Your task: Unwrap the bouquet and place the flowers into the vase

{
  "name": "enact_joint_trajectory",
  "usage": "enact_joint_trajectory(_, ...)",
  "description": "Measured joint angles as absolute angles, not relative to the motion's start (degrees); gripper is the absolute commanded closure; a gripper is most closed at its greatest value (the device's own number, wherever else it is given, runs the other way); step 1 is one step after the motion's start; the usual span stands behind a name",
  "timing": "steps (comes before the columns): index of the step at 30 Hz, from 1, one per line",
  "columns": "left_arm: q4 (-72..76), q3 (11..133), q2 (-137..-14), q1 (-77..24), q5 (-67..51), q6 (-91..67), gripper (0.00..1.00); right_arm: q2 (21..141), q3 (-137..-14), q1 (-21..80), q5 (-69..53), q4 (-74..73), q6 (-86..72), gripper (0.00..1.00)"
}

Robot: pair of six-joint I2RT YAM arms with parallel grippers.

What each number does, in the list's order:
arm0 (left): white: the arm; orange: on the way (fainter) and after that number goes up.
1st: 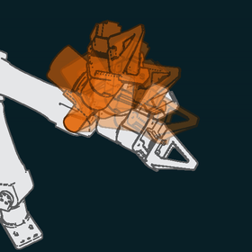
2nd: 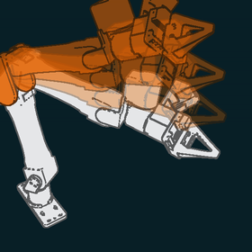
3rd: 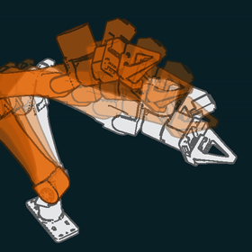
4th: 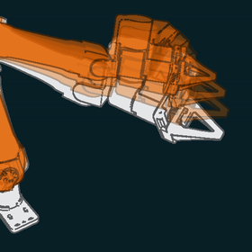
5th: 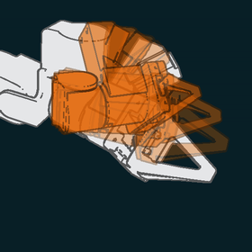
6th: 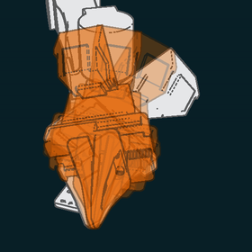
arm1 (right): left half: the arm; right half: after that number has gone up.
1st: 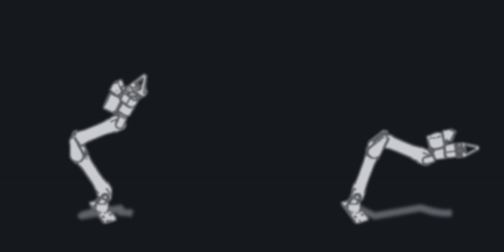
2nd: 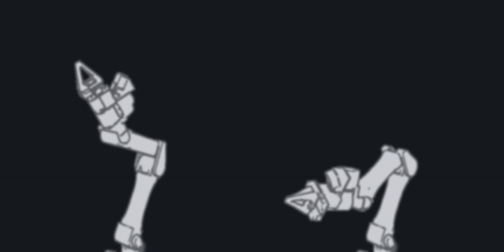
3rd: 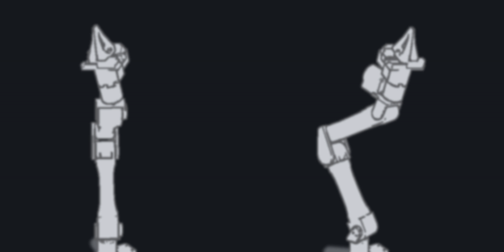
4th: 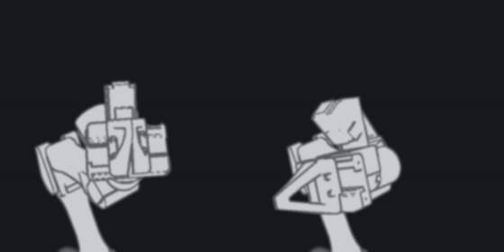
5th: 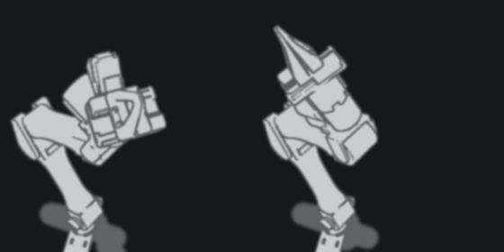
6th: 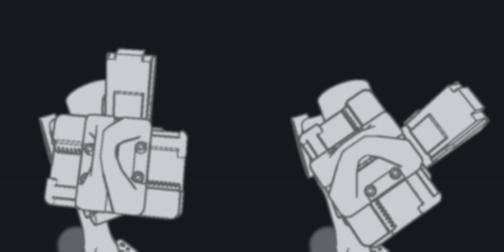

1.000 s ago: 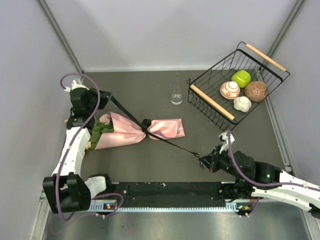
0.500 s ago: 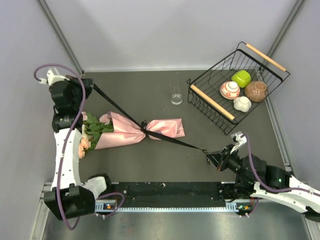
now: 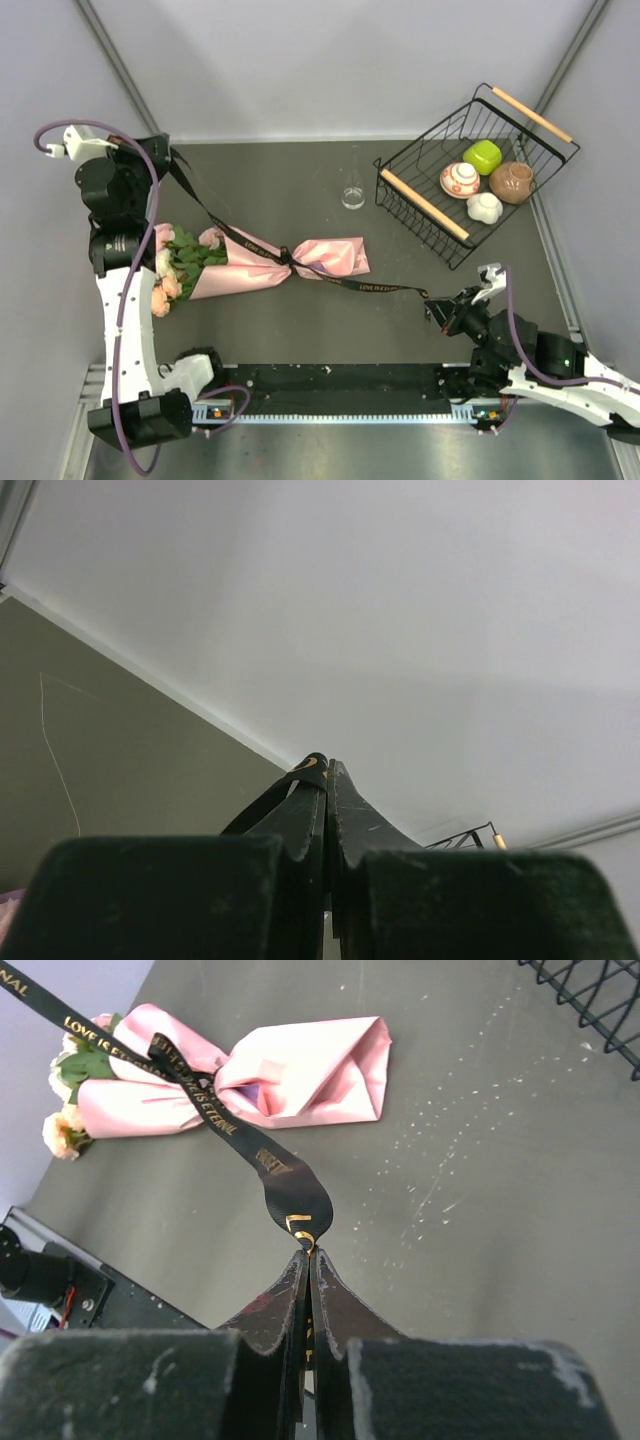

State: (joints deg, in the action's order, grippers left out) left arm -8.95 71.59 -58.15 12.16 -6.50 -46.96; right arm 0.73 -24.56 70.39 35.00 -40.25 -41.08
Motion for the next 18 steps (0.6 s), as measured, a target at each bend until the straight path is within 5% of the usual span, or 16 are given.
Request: enact_joint_trajectory(18, -6.5, 75.4, -68.6, 12.2, -18.7, -47.6, 1.00, 0.7, -36.3, 70.4, 41.5, -44.9, -41.5, 1.00)
